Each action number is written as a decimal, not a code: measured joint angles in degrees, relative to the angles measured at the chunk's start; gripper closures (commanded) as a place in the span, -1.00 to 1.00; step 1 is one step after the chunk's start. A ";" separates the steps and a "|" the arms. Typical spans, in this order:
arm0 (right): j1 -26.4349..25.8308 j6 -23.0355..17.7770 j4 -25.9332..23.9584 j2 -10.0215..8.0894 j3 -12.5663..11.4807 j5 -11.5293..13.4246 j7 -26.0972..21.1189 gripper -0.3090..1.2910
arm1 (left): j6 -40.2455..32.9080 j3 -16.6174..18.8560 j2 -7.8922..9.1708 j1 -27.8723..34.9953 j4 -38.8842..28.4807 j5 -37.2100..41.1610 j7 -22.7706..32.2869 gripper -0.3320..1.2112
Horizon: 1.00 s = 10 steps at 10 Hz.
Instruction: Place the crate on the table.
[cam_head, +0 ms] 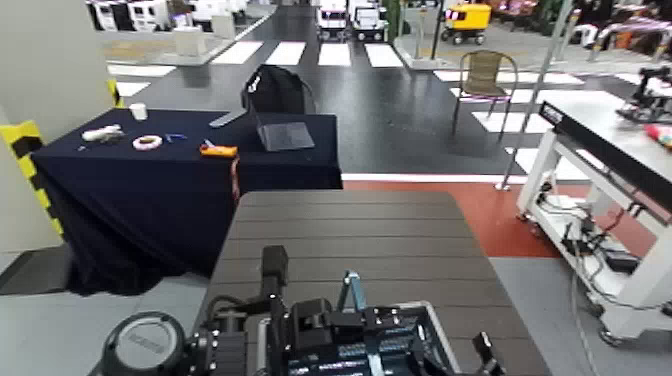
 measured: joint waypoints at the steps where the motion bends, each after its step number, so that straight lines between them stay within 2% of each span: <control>1: 0.01 0.00 0.00 0.00 0.01 0.02 0.00 -0.44 | -0.04 0.02 0.00 0.00 0.02 0.05 -0.01 0.99; 7: 0.01 0.03 0.00 0.03 0.24 -0.03 0.00 -0.44 | -0.29 -0.15 -0.07 -1.10 1.31 0.20 0.07 0.99; 10: -0.15 0.06 0.22 0.00 0.57 -0.41 0.00 -0.44 | -0.34 -2.06 -0.18 -5.56 7.28 0.20 -0.02 0.99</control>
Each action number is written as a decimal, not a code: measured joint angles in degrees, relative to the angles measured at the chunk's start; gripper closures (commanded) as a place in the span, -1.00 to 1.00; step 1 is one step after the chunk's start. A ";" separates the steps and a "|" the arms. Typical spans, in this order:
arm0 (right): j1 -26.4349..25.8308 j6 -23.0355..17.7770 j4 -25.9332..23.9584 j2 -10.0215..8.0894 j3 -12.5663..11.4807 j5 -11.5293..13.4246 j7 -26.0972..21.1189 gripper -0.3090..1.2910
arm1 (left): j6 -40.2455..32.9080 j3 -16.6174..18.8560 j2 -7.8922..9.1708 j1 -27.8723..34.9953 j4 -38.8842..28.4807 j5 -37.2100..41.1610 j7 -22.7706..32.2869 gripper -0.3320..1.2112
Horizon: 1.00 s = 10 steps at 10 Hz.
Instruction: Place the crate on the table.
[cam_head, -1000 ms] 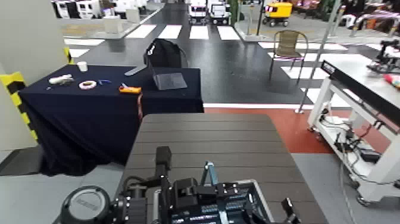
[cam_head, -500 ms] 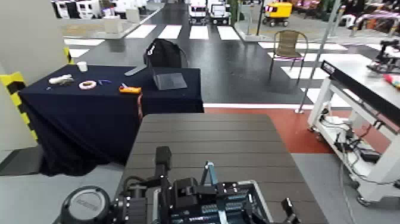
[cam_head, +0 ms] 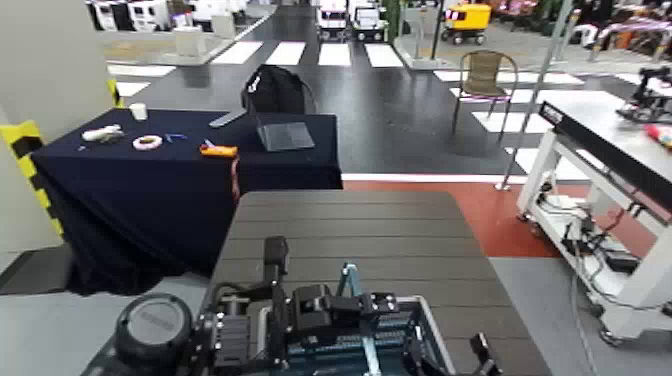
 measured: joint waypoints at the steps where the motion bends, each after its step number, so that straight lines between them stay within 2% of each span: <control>1: -0.06 -0.07 0.09 0.01 0.12 -0.07 0.00 -0.44 | -0.33 -0.75 -0.28 -1.63 1.95 -0.02 -0.11 0.99; 6: -0.30 -0.15 0.34 0.00 0.58 -0.49 0.01 -0.44 | -7.02 -5.48 -3.18 -11.31 13.80 -6.26 -6.49 0.99; 10: -0.62 -0.15 0.42 -0.07 0.93 -0.65 0.01 -0.44 | -12.84 -10.87 -5.52 -19.09 24.02 -10.86 -13.28 0.99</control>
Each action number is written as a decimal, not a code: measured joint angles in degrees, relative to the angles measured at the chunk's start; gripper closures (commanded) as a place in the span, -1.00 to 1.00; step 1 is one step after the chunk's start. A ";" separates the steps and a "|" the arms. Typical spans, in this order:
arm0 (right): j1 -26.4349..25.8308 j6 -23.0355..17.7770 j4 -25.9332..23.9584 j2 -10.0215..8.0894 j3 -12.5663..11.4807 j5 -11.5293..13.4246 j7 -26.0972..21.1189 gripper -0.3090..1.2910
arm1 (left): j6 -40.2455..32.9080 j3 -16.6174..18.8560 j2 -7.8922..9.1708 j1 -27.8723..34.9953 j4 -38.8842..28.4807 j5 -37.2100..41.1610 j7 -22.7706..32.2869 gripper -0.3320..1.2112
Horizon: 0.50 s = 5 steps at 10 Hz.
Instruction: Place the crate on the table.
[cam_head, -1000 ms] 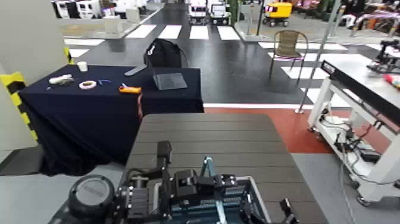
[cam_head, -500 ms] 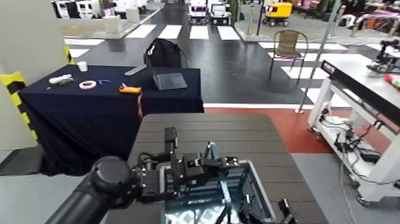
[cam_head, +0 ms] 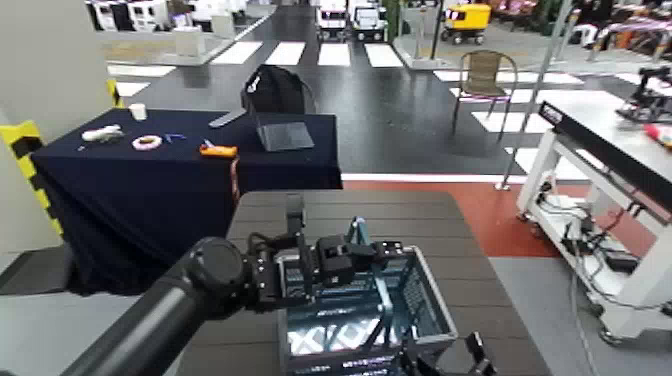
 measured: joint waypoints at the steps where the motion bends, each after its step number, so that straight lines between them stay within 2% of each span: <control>1: -0.15 0.00 0.10 -0.07 0.18 -0.11 0.01 -0.44 | -0.91 -1.53 -0.57 -1.72 2.63 -0.16 -1.40 0.99; 5: -0.54 -0.20 0.40 -0.20 0.64 -0.46 0.07 -0.44 | -3.62 -6.24 -3.17 -6.35 10.82 -0.21 -6.47 0.99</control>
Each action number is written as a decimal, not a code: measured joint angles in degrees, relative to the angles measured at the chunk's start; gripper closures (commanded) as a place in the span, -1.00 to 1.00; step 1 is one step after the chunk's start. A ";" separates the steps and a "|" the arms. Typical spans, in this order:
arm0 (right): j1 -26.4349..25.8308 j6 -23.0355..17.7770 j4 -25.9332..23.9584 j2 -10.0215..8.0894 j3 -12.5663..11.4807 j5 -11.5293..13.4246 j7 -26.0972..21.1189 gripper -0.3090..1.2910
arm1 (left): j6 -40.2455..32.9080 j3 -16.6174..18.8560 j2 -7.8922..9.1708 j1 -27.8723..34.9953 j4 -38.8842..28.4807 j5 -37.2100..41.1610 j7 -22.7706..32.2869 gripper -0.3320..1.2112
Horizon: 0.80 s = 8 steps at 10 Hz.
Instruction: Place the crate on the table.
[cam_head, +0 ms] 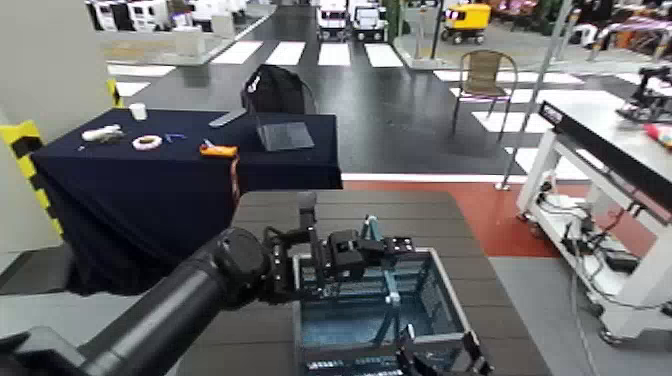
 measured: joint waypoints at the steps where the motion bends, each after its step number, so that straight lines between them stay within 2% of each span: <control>1: -0.14 -0.05 0.05 -0.08 0.17 -0.06 0.00 -0.44 | -0.93 -0.47 -0.39 -0.62 1.25 0.00 -0.63 0.99; 4: -0.22 -0.28 0.10 -0.17 0.21 -0.13 -0.03 -0.44 | -5.13 -1.68 -0.97 -1.05 3.22 0.00 -2.30 0.97; 7: -0.11 -0.69 0.10 -0.17 0.04 -0.17 -0.06 -0.44 | -7.67 -3.04 -0.95 -0.27 4.04 -0.40 -3.85 0.70; 8: -0.08 -0.78 0.10 -0.18 0.02 -0.21 0.00 -0.44 | -8.23 -3.25 -0.79 0.40 4.53 -0.43 -4.04 0.51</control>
